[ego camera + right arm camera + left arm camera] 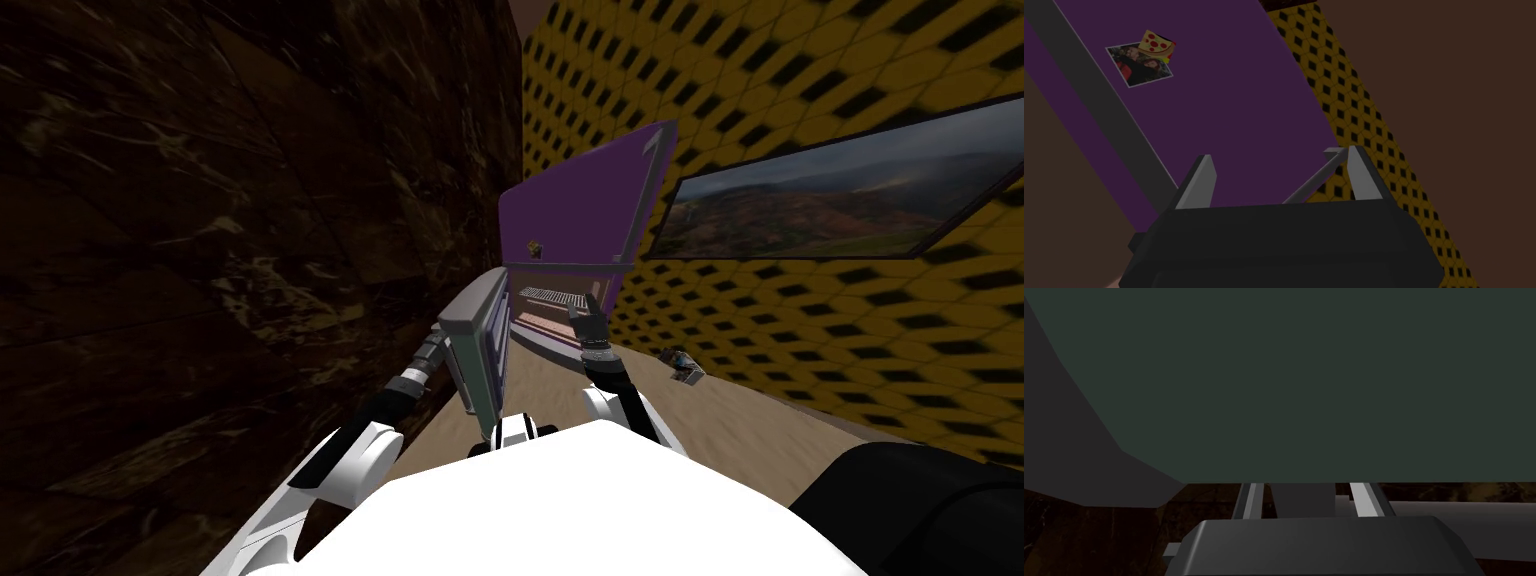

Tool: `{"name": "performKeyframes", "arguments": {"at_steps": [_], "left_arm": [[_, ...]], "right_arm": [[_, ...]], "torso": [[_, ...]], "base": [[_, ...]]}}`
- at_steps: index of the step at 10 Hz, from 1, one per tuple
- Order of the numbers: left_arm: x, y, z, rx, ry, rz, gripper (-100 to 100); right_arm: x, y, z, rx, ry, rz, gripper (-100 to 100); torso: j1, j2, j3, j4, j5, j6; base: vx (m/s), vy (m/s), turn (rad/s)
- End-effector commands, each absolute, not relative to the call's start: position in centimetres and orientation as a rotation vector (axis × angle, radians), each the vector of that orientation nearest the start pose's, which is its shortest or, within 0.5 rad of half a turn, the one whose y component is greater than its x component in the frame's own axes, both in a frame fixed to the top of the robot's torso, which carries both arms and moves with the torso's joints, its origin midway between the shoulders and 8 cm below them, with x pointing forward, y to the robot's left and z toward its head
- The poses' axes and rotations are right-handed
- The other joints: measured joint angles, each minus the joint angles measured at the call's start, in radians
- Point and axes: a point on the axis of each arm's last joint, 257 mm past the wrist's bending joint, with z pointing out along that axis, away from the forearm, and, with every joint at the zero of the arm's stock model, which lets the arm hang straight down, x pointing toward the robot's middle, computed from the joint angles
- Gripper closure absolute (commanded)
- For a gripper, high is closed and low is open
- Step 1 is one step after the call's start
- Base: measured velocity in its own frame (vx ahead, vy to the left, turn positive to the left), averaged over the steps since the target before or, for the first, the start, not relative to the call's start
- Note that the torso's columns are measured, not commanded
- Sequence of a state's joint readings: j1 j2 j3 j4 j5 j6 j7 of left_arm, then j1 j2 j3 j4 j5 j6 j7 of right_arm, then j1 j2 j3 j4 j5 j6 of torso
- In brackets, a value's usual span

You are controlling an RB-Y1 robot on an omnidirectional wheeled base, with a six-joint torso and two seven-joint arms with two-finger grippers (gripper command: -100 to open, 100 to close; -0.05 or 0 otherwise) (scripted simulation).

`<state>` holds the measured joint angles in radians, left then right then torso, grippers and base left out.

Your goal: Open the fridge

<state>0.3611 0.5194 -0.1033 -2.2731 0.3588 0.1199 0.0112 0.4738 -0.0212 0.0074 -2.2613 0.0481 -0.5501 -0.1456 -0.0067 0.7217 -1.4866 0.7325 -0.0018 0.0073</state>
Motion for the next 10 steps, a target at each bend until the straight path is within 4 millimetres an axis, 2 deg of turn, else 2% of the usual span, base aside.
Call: {"name": "performKeyframes", "arguments": {"at_steps": [1, 2, 4, 7, 10], "left_arm": [[42.6, 21.3, -9.5, -0.895, 1.367, -1.408, 100], [41.8, 21.2, -8.1, -0.887, 1.364, -1.423, -100], [41.1, 20.9, -6.9, -0.879, 1.371, -1.438, -100], [39.8, 20.3, -5.3, -0.866, 1.386, -1.460, -100], [39.4, 20.1, -4.8, -0.861, 1.392, -1.468, -100]], "right_arm": [[34.2, -26.4, 3.3, 0.622, 0.587, 1.440, 0], [34.2, -26.4, 3.3, 0.622, 0.587, 1.440, 0], [34.2, -26.4, 3.3, 0.623, 0.586, 1.440, 0], [34.2, -26.4, 3.3, 0.623, 0.586, 1.440, 0], [34.2, -26.4, 3.3, 0.623, 0.586, 1.440, 0]], "torso": [[0.002, 0.001, 0.001, 0.000, 0.001, 0.000], [0.000, 0.002, 0.002, -0.001, 0.001, -0.001], [-0.009, 0.012, 0.007, 0.007, -0.004, -0.003], [-0.006, 0.012, 0.005, 0.011, -0.006, 0.001], [-0.007, 0.012, 0.004, 0.013, -0.008, 0.002]], "base": [[0.042, 0.251, -0.103], [0.047, 0.104, 0.109], [0.060, -0.030, 0.165], [0.054, -0.026, 0.083], [0.029, -0.002, 0.040]]}}
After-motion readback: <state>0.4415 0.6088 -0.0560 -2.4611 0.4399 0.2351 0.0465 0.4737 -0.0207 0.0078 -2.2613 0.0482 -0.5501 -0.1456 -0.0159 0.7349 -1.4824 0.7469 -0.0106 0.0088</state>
